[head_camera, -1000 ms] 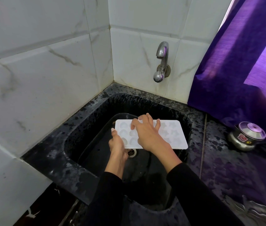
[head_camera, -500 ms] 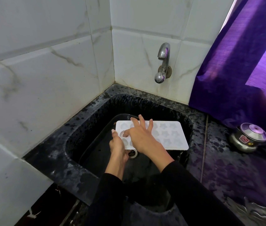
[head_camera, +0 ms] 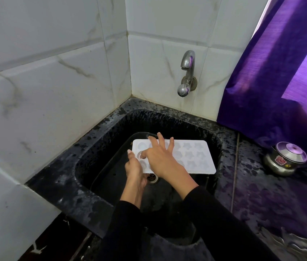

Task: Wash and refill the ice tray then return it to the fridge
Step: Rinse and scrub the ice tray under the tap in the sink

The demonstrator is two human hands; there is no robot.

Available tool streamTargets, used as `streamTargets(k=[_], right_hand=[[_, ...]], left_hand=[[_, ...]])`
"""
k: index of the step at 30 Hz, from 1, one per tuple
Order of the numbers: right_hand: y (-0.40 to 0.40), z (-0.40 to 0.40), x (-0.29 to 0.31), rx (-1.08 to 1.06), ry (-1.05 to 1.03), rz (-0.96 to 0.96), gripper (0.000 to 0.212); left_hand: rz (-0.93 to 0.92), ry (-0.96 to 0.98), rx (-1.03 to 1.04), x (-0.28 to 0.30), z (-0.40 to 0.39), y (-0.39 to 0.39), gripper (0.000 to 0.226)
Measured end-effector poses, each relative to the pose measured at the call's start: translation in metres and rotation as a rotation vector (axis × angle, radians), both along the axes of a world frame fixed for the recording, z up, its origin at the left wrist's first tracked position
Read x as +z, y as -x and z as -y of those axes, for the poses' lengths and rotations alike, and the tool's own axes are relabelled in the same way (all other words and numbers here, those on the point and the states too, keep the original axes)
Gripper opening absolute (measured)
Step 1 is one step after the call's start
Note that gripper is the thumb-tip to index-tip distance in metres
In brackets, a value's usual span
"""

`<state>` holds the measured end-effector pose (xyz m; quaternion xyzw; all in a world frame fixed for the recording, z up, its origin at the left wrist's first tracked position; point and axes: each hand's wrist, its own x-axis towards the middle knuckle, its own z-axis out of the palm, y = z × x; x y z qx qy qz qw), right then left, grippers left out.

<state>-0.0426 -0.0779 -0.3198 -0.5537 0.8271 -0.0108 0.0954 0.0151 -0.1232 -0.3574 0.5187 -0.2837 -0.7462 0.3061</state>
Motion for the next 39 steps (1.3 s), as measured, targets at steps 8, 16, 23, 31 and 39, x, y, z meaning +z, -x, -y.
streamTargets(k=[8, 16, 23, 31, 39], right_hand=[[-0.001, -0.001, 0.0, 0.018, 0.018, 0.004, 0.058], [0.008, -0.013, 0.002, -0.055, 0.119, 0.137, 0.067], [0.052, -0.053, 0.025, -0.351, 0.29, 0.138, 0.057], [0.073, -0.085, 0.013, -0.557, 0.214, 0.122, 0.05], [0.067, -0.082, -0.001, -0.523, 0.089, 0.135, 0.049]], left_hand=[[0.027, 0.011, -0.008, 0.001, -0.002, 0.001, 0.032], [0.001, -0.006, -0.002, -0.006, 0.004, 0.002, 0.04], [-0.048, -0.036, 0.039, -0.012, 0.018, -0.004, 0.044], [-0.075, -0.028, 0.089, -0.012, 0.028, -0.008, 0.04], [-0.078, -0.03, 0.106, -0.014, 0.032, -0.009, 0.039]])
